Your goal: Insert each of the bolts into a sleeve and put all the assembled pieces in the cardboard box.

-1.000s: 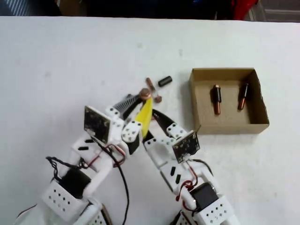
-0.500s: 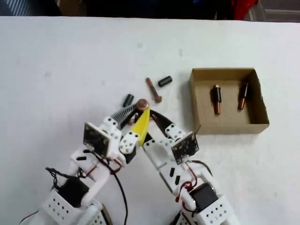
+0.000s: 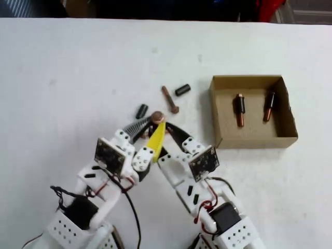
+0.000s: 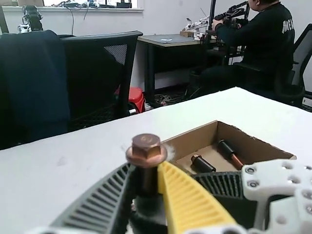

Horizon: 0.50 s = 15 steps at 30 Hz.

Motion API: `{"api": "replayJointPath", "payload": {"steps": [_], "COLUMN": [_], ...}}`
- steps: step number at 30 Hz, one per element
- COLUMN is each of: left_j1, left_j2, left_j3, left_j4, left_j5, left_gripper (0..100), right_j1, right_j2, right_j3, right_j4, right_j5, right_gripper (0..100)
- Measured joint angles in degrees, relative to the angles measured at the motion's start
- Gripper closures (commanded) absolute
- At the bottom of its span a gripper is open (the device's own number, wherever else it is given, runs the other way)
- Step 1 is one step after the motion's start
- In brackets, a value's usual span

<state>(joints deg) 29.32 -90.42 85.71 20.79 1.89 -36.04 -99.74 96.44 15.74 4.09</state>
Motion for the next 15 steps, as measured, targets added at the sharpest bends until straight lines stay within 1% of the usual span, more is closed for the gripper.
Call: {"api": "replayJointPath", "payload": {"steps": [2,4,15], "left_j1": [-0.7,-1.6,-1.7], "left_j2": [-0.7,-1.1,-0.9], "left_j3": [-0.1,-0.1,-0.2], "left_j4": [1.6,2.3,3.0], "left_j5": [0.1,1.3,1.6], "left_gripper": [81,80,79], "right_j1": [0.1,0.2,0.4], "right_j2": [0.1,0.1,0.1], "right_j3": [0.0,0.0,0.0], "right_j4": [0.0,0.1,0.1], "right_j5": [0.0,0.0,0.1], "right_gripper": [98.1,98.1,98.1]}}
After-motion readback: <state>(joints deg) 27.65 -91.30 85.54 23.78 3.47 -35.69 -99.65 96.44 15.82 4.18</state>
